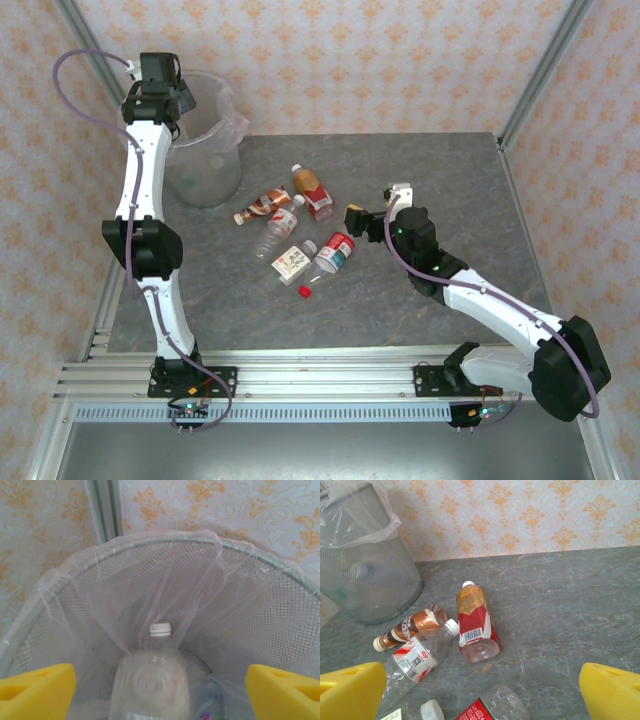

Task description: Put the plastic bottles in the bin

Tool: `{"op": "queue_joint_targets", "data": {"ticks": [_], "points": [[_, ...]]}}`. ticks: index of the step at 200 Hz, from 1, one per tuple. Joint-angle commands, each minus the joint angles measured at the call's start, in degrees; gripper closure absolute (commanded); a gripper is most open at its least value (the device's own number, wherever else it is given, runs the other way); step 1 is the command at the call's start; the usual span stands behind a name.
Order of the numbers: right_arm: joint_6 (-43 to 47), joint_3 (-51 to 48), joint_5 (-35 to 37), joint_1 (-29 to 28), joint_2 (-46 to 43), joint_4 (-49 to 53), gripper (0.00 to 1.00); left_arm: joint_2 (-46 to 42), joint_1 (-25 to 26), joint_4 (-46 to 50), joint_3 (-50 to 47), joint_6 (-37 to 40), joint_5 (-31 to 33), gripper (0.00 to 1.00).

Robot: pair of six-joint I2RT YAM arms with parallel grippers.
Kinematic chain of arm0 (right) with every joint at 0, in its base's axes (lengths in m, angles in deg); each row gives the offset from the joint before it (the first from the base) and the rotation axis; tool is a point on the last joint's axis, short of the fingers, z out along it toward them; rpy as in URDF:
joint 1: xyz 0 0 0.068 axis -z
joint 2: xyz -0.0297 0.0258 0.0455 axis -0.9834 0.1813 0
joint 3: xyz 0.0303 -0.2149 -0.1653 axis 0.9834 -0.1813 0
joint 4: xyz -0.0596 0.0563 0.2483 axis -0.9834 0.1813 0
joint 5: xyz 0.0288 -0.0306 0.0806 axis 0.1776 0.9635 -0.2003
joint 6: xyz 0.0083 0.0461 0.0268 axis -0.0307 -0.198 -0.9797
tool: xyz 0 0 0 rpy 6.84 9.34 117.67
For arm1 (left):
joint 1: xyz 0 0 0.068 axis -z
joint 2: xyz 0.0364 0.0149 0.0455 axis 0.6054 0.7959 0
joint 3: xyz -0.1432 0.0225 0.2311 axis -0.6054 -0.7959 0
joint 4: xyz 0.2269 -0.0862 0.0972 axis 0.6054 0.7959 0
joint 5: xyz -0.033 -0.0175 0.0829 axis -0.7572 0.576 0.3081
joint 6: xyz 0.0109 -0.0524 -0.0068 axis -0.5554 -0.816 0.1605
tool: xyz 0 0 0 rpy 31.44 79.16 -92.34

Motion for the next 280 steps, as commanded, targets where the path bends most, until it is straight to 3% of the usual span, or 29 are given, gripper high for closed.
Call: {"op": "queue_joint_targets", "data": {"ticks": [1, 74, 133, 228, 280], "points": [[-0.7, -0.1, -0.1, 0.1, -1.2, 1.1, 0.01, 0.0, -0.5, 3.8, 4.2, -2.8, -2.4, 0.06], [-1.8, -1.2, 1.9, 0.1, -0.7, -0.6, 0.01, -5.2, -0.4, 1.6, 3.5, -2.1, -15.3, 0.0], [-1.9, -1.3, 1.9, 0.1, -0.5, -0.9, 0.01, -17.5, 1.5, -10.9, -11.7, -0.5, -20.6, 0.0], [-2.8, -1.1, 4.0, 0.1, 1.4, -2.6, 0.01, -34.1, 19.6, -19.1, -32.8, 16.5, -18.4, 0.0], [-3.7, -0.7, 5.6, 0.1, 2.2, -3.4, 0.01, -36.2, 27.5, -17.0, -41.7, 24.8, -16.6, 0.0]]}}
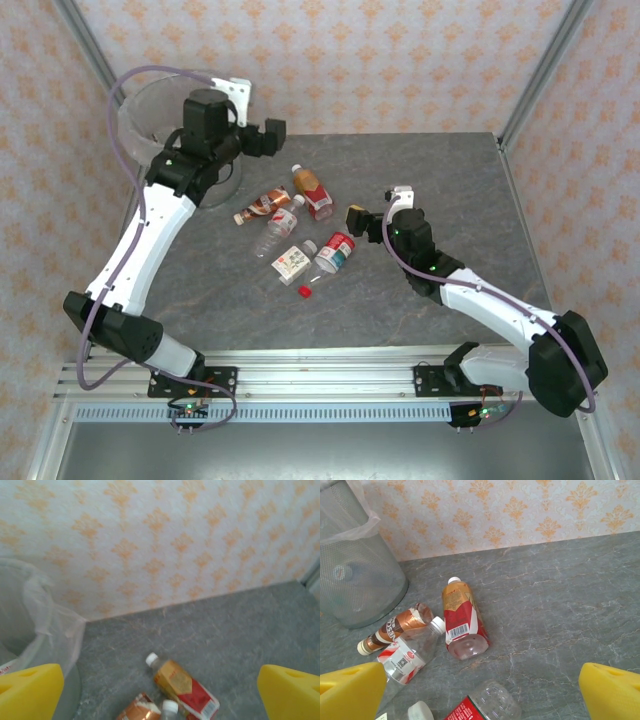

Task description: Put the plastic bottles in the bin

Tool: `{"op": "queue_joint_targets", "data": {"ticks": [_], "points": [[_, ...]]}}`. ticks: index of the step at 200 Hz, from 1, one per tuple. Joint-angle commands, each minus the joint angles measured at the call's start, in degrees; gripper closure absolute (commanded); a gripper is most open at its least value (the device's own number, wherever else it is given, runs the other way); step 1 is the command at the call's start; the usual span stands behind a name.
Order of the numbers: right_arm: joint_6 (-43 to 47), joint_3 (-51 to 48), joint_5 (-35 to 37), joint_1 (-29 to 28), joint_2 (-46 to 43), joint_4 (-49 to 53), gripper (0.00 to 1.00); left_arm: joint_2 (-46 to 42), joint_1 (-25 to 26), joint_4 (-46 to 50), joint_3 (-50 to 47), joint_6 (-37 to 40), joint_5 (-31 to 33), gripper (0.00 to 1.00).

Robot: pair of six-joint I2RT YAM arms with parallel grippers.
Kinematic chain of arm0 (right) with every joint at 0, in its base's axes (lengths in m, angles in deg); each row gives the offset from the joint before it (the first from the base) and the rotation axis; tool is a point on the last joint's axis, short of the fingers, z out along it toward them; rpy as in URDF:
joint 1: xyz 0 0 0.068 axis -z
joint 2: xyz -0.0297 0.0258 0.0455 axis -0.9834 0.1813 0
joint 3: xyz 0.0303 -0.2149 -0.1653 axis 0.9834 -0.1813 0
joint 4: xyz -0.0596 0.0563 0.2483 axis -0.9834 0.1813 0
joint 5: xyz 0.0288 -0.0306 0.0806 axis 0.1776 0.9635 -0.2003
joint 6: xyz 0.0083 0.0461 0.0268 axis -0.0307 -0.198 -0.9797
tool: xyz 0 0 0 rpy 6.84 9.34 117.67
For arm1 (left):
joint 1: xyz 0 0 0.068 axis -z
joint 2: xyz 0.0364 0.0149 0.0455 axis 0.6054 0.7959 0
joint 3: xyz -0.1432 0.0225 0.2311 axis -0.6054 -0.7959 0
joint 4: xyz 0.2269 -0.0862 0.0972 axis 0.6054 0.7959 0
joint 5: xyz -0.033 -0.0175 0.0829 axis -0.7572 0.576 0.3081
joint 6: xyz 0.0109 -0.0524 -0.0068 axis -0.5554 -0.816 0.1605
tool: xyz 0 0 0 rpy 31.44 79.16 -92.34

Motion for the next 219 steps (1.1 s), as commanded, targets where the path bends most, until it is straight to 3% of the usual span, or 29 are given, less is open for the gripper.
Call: {"op": "queue_joint_targets", "data": {"ticks": [1, 46, 102, 125, 176, 219], "points": [[-1.4, 0.3, 2.4, 0.1, 0.5, -2.6, 0.01, -0.5, 2.9, 0.5, -2.3, 6.9, 2.4, 0.0], [-2.2, 0.4, 4.6, 0.1, 0.4, -3.2, 0.01, 3.3, 5.9, 4.4, -5.1, 9.0, 7.8, 0.0], [-2.9, -0.2, 6.8, 0.1, 1.2, -2.4, 0.01, 13.4, 5.5, 14.3, -2.3, 5.2, 16.6, 0.0], [-2.4, -0.3, 7.0, 0.1, 1.1, -1.4, 0.01, 18.2, 3.7, 18.6, 0.5, 5.9, 16.6, 0.0], [-2.9, -0.6, 7.5, 0.1, 1.2, -1.4, 0.01, 26.8, -0.9, 21.1, 4.4, 10.3, 18.8, 0.0], [-2.7, -0.6, 7.7, 0.1, 1.4, -1.4, 0.01, 32.0, -2.0, 22.0, 6.5, 19.6, 19.8, 0.09]]}}
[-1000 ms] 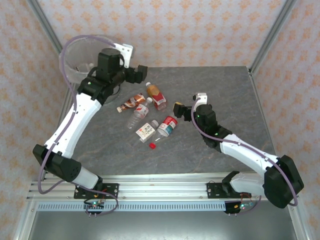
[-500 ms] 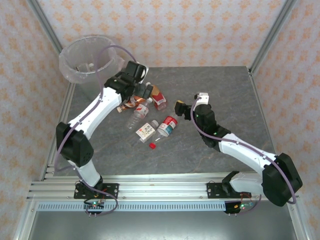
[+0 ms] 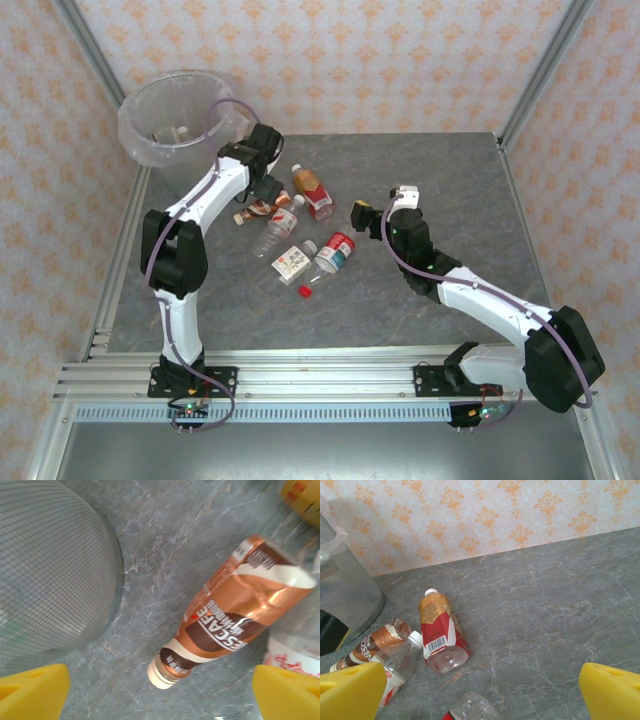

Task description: Put the plastic bottles in the bin

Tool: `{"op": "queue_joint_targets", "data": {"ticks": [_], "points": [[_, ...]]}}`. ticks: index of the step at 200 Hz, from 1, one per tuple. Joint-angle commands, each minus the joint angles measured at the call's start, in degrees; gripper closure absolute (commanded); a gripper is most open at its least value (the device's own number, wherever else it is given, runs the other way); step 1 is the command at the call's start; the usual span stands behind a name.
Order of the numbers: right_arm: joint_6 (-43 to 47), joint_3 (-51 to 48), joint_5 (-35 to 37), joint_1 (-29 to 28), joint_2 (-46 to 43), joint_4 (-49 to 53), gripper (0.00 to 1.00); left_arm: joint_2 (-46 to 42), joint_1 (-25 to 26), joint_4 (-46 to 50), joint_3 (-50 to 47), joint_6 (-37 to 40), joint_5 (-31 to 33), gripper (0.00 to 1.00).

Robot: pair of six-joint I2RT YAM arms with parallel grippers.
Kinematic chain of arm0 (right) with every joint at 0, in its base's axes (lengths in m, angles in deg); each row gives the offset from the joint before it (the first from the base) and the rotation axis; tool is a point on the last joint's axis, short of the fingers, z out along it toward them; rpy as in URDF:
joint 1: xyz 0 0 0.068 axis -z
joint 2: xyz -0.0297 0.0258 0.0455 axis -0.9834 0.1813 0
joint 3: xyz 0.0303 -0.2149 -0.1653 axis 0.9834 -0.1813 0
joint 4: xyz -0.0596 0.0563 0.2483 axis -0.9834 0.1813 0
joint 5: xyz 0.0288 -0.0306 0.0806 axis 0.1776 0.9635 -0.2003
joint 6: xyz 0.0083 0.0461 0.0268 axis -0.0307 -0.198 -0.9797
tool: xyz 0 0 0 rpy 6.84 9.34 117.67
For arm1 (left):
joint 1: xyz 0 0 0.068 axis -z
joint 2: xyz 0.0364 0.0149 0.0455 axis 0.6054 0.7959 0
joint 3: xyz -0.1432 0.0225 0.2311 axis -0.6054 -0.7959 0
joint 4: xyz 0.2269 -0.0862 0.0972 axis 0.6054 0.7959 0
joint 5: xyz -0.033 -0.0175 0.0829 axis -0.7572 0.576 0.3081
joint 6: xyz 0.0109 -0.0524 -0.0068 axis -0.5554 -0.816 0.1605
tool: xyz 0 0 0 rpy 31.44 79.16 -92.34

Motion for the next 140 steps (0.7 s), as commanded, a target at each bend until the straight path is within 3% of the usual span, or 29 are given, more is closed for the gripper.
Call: {"op": "queue_joint_targets", "data": {"ticks": [1, 55, 140], "points": [[-0.6, -0.5, 1.4, 0.1, -0.1, -0.2, 0.01, 2.4, 0.2, 3.3, 3.0, 6.9, 2.8, 0.09], [-0.8, -0.6, 1.0, 0.1, 0.0, -0.4, 0.01, 7.7, 0.0, 6.3, 7.7, 10.5, -2.6, 0.16], [-0.6, -0.8, 1.1, 0.1, -0.4, 0.1, 0.01, 14.5, 0.1, 5.0, 11.3, 12.1, -6.1, 0.24]]}}
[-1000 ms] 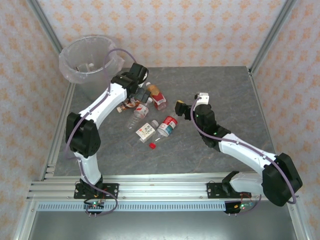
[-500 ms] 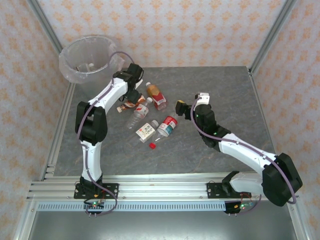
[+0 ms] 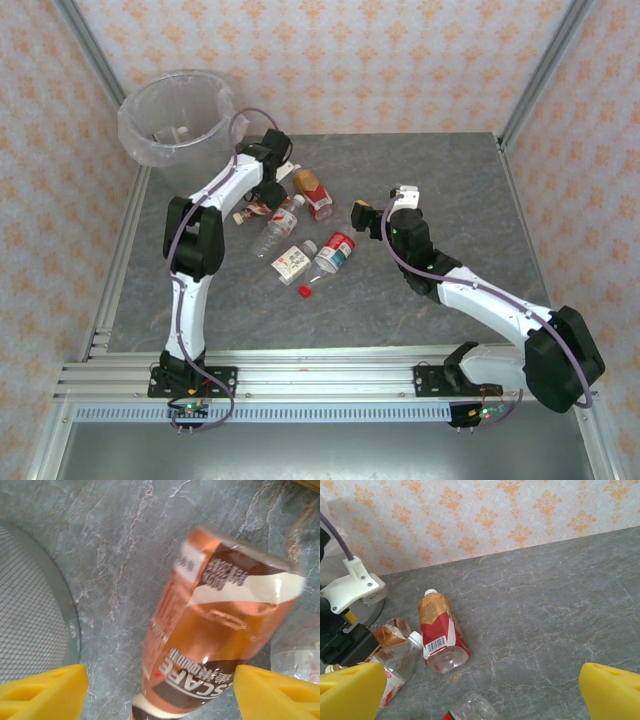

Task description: Put the plastic bottles in the bin

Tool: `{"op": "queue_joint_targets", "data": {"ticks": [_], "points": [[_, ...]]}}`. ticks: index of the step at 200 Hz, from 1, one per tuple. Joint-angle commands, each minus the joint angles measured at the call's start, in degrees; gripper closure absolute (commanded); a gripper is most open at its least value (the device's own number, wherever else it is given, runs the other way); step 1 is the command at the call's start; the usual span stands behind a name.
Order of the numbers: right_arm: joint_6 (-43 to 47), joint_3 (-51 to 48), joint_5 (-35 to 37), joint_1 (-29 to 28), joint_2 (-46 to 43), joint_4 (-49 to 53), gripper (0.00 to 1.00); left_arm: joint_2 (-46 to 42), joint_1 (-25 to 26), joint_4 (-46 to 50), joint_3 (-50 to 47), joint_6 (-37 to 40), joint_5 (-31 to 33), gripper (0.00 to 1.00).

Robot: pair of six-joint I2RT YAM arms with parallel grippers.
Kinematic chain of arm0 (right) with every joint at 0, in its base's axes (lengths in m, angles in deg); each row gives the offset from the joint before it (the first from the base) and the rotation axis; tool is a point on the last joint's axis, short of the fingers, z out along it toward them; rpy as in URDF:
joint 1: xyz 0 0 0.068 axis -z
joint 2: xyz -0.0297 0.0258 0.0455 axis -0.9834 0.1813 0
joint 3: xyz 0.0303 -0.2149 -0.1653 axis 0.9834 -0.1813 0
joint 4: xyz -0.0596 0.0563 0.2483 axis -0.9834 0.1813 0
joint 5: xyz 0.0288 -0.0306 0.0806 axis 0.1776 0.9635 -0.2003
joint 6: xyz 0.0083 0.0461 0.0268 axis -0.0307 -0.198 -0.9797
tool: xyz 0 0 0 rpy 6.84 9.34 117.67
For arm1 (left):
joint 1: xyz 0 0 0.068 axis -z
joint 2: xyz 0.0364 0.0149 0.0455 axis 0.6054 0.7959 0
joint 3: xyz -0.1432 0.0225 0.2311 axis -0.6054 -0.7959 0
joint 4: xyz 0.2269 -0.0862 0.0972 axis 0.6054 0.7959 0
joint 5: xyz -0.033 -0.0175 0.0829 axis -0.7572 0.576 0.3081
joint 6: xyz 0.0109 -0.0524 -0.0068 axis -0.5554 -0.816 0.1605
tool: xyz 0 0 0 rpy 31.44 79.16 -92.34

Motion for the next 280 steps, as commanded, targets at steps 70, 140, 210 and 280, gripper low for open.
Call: {"op": "queue_joint_targets", "data": {"ticks": [70, 140, 210, 280], "points": [[-0.2, -1.0, 1.0, 0.1, -0.4, 0.3, 0.01, 7.1, -0.3, 1.8, 4.3, 2.4, -5.9, 0.26], [0.1, -0.9, 0.9, 0.1, -0.4, 0.6, 0.01, 8.7, -2.4, 1.1, 4.8, 0.3, -10.7, 0.36], [0.0, -0.8, 0.7, 0.1, -0.2, 0.7, 0.01, 4.7, -2.5, -0.3, 4.8, -3.5, -11.3, 0.52], [0.8, 0.5, -2.0, 0.1, 1.0, 1.5, 0.01, -2.5, -2.5, -3.8, 1.7, -7.9, -14.1, 0.53]]}}
